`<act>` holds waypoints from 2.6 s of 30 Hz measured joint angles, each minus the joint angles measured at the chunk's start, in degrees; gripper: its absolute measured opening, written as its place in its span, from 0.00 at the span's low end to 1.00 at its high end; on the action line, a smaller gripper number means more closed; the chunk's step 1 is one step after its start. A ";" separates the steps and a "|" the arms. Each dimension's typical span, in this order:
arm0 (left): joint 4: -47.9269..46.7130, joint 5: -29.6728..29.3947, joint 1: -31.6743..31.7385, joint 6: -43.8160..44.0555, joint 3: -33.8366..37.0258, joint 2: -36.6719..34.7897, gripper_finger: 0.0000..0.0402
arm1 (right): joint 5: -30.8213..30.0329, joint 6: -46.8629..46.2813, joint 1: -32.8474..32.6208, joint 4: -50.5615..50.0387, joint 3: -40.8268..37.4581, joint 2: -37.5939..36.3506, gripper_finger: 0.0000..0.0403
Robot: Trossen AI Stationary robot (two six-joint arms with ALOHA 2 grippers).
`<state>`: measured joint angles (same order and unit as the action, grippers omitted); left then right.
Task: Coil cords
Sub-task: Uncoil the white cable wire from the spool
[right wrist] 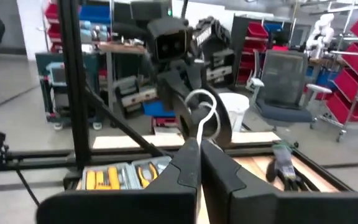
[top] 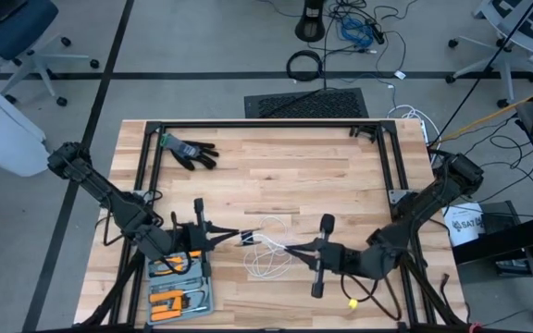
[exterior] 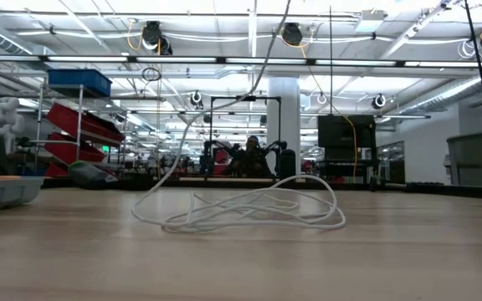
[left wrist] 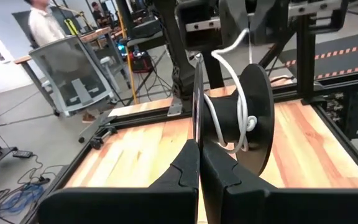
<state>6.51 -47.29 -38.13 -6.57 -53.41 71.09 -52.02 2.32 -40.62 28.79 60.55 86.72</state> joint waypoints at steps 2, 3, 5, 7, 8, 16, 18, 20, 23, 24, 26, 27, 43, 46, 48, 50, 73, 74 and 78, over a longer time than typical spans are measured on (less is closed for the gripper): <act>0.00 -0.77 0.29 -0.14 0.00 0.00 0.00 | 2.44 0.61 0.49 1.46 0.00 0.00 0.00; 0.01 -0.82 0.60 -0.17 0.00 0.00 0.00 | 4.54 0.73 0.99 2.33 0.00 0.15 0.00; 0.01 -0.99 1.49 -0.15 0.00 0.00 0.00 | 8.36 0.74 2.15 5.00 0.02 1.01 0.00; 0.05 -1.17 2.61 0.09 0.00 0.00 0.00 | 11.58 0.54 3.57 6.51 0.02 2.28 0.00; 0.07 -1.18 3.09 0.09 0.00 0.00 0.00 | 13.04 0.05 4.26 7.11 0.02 3.01 0.00; 0.41 -1.35 5.38 0.16 0.00 0.00 0.00 | 17.88 -5.39 8.15 7.96 0.00 8.63 0.00; 0.46 -1.48 5.66 0.16 0.00 0.00 0.00 | 17.89 -6.64 8.57 8.04 0.00 9.62 0.00; 0.46 -1.65 5.93 0.14 0.00 0.00 0.00 | 17.86 -7.39 8.70 7.11 0.00 10.12 0.00; 0.46 -3.05 5.96 -0.14 0.00 0.02 0.00 | 17.88 -8.99 8.70 4.68 0.00 10.32 0.00; 0.50 -3.71 5.94 -0.13 0.00 0.02 0.00 | 17.88 -9.60 8.68 3.95 0.00 10.32 0.00; 0.46 -4.87 5.92 0.10 0.00 0.02 0.00 | 17.87 -11.25 8.66 1.94 0.01 10.32 0.00; 0.39 -5.09 5.76 0.09 0.00 0.02 0.00 | 17.87 -12.05 8.66 0.61 0.00 10.32 0.00; 0.76 -5.26 2.46 0.24 0.00 0.02 0.00 | 14.67 -22.66 5.11 -21.78 0.00 9.68 0.28; 0.72 -5.26 2.29 0.24 0.00 0.02 0.00 | 12.51 -25.49 3.31 -24.07 0.00 8.39 0.36; 0.72 -5.26 2.31 0.27 0.00 0.02 0.00 | 10.40 -25.59 2.11 -23.97 0.00 7.48 0.39; 0.71 -5.26 2.31 0.29 0.00 0.02 0.00 | 8.09 -24.56 1.11 -22.87 0.00 6.73 0.40; 2.20 -0.74 2.38 3.19 0.00 0.04 0.00 | 14.61 -8.69 6.72 -8.12 0.02 6.48 0.47; 2.18 -0.56 2.37 3.21 0.00 0.04 0.00 | 14.63 -8.02 7.11 -8.25 0.02 6.50 0.49; 2.74 0.38 2.55 3.21 0.00 0.07 0.00 | 14.61 -7.46 8.07 -8.28 0.02 6.51 0.52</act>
<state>9.25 -46.91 -35.58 -3.37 -53.41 71.16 -37.41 -5.14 -32.55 20.51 60.58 93.23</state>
